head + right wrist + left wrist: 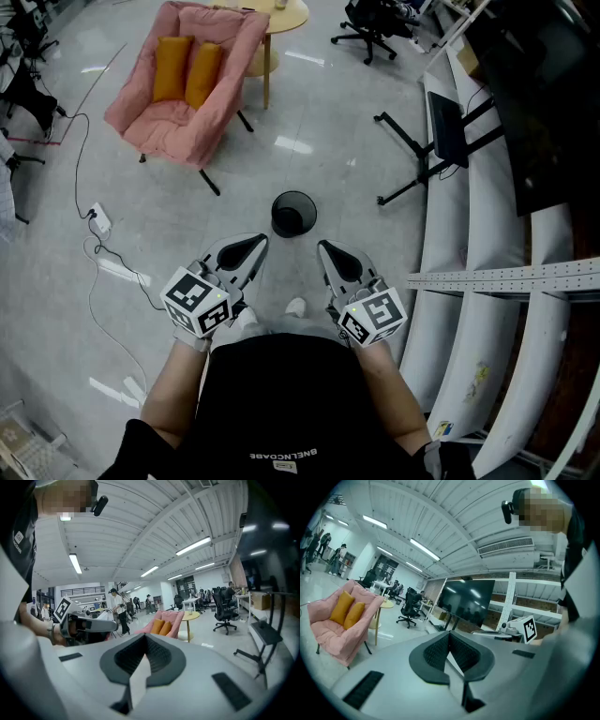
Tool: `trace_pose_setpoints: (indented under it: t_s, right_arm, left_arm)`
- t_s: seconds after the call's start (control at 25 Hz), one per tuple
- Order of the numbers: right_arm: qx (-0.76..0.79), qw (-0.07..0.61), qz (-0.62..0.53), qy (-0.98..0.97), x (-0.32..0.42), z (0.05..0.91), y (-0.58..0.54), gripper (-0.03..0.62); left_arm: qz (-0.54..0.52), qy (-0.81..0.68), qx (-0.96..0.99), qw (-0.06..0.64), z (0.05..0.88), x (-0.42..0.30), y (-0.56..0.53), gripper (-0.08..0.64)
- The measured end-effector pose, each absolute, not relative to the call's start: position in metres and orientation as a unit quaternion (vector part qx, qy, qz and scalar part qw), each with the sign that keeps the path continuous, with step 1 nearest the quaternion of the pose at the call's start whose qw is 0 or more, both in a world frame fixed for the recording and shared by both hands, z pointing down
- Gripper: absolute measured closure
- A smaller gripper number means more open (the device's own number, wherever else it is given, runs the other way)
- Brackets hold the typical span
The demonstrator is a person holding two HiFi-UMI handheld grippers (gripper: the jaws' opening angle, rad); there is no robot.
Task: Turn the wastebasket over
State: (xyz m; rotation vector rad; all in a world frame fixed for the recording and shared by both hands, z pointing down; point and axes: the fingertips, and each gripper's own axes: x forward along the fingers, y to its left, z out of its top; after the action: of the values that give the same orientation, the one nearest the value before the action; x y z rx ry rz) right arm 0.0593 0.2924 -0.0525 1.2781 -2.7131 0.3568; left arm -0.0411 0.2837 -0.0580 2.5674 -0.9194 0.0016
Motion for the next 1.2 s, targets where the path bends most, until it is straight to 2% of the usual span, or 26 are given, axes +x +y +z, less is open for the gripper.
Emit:
trace_pose_setpoints:
  t_s: [0.8,1.2]
  right_arm:
    - [0.402,0.014,0.127,-0.907,0.164,-0.052,0.258,0.583]
    - [0.419,0.023,0.150,-0.895,0.176,-0.030,0.225,0.581]
  left_arm:
    - [0.020,-0.365,0.907,0.207,-0.040,0.062,0.262,0.546]
    - [0.032,-0.361,0.904,0.227,-0.023,0.069,0.231,0.546]
